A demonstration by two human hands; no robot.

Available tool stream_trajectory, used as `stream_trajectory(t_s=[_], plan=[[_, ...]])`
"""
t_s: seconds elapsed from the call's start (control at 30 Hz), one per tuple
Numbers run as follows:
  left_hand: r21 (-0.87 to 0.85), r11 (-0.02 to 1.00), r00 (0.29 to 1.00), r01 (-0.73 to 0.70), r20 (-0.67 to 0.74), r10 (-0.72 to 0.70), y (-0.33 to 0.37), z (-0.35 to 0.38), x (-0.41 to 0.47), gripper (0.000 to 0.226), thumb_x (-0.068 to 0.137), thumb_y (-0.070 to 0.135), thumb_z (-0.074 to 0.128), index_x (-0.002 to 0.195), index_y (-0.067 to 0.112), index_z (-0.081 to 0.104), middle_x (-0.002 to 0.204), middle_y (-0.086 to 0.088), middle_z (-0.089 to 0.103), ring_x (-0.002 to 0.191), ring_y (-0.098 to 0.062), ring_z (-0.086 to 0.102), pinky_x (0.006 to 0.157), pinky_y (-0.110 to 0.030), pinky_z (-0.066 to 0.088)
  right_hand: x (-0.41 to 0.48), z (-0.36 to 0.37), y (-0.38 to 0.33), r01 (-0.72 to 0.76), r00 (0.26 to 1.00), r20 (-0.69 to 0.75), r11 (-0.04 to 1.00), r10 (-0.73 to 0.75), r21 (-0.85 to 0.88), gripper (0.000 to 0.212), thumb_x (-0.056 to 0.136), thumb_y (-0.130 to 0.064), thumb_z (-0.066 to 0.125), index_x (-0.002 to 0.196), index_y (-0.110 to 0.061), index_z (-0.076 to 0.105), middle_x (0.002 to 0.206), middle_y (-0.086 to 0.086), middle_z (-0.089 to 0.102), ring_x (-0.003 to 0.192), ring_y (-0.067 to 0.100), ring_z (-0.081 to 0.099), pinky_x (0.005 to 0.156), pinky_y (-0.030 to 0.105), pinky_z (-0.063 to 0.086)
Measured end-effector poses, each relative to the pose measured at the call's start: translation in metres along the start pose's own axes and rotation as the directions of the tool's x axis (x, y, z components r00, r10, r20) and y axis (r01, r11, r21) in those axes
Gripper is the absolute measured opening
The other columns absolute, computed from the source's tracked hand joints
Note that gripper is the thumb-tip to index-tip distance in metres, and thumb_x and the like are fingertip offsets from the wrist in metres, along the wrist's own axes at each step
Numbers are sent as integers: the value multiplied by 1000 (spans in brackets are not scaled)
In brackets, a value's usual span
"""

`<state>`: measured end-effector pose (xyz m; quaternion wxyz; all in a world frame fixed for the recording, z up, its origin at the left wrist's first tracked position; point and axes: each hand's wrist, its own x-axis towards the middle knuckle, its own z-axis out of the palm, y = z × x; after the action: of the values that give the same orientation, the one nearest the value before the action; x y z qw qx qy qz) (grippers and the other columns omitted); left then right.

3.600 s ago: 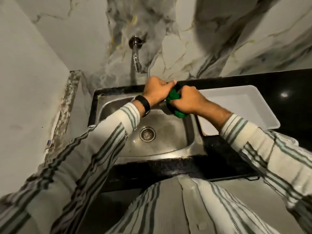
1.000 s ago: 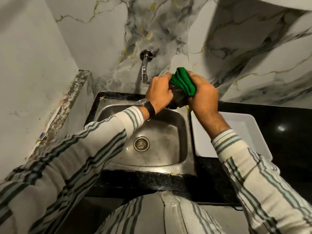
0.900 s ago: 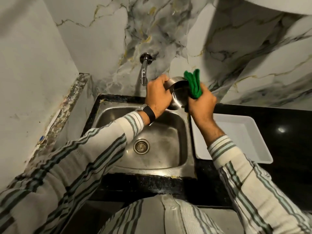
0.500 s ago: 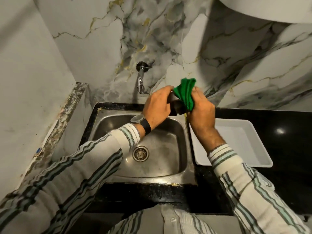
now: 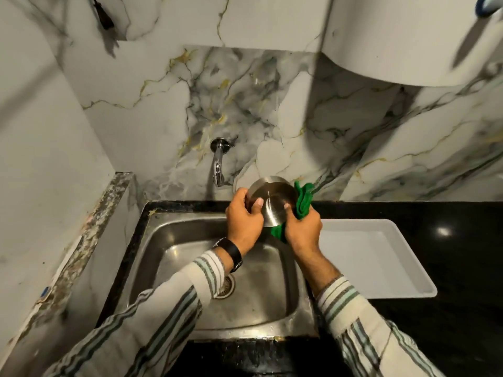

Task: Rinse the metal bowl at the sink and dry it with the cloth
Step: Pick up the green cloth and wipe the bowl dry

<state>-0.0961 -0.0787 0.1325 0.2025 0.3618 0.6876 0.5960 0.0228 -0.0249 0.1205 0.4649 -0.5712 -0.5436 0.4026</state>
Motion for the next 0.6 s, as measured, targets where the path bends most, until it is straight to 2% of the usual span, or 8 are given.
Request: stream_trajectory(t_s=[0.07,0.17,0.27,0.33,0.4,0.43,0.5,0.6], plan=[[110,989,995,-101,32,98,2,-6,3,17,99,9,74,115,6,69,103,-14,78,95,-34,72,90,-41,62,8,-8,-3,116,993,32,979,-112,-165,13,98,-13,73,111,-10,75,89,-5,70,94,23,73,76,20,49],[289,911,951,-295,186,249,7,-14,14,28,94,1,70,121,10,71,106,-10,79,96,-29,71,90,-36,58,19,-18,-9,336,941,169,850,-291,-406,34,90,-2,70,120,-18,70,99,2,77,92,25,74,79,30,59],[283,925,964,-254,148,220,9,-15,24,18,95,-6,72,107,7,72,92,-3,75,87,-21,68,83,-33,59,29,-24,-15,379,920,232,870,-316,-314,53,88,-13,81,138,-25,66,115,-4,79,106,16,75,93,27,59],[214,969,992,-126,35,121,7,-11,28,14,99,-3,72,102,11,69,90,1,72,83,-16,66,78,-26,53,29,-26,-14,211,952,252,969,-174,-127,69,79,-26,95,141,-18,65,124,-5,77,115,11,72,106,29,56],[107,994,996,-4,-84,13,6,-3,32,17,101,2,73,99,16,63,84,3,66,75,-16,61,69,-21,46,21,-24,-4,-75,936,352,987,20,143,65,78,-13,95,135,-7,66,127,9,77,121,28,73,108,45,57],[58,998,991,39,-128,-32,6,3,33,17,100,5,74,98,16,62,83,3,63,73,-17,58,64,-18,43,13,-20,3,-238,890,446,932,97,272,56,81,-2,91,132,-3,68,127,17,76,122,37,72,105,51,59],[-19,995,981,93,-169,-95,7,15,33,16,98,10,77,96,16,62,82,3,63,73,-18,58,58,-12,42,-3,-17,20,-515,762,621,753,184,409,41,89,10,79,128,1,70,127,27,73,116,41,74,90,49,66],[-75,982,972,172,-148,-181,3,28,35,15,97,11,78,95,16,64,90,-2,70,82,-21,64,68,-21,49,-2,-28,45,-666,688,684,585,243,462,29,103,1,63,132,3,66,130,33,69,101,38,76,78,43,68]])
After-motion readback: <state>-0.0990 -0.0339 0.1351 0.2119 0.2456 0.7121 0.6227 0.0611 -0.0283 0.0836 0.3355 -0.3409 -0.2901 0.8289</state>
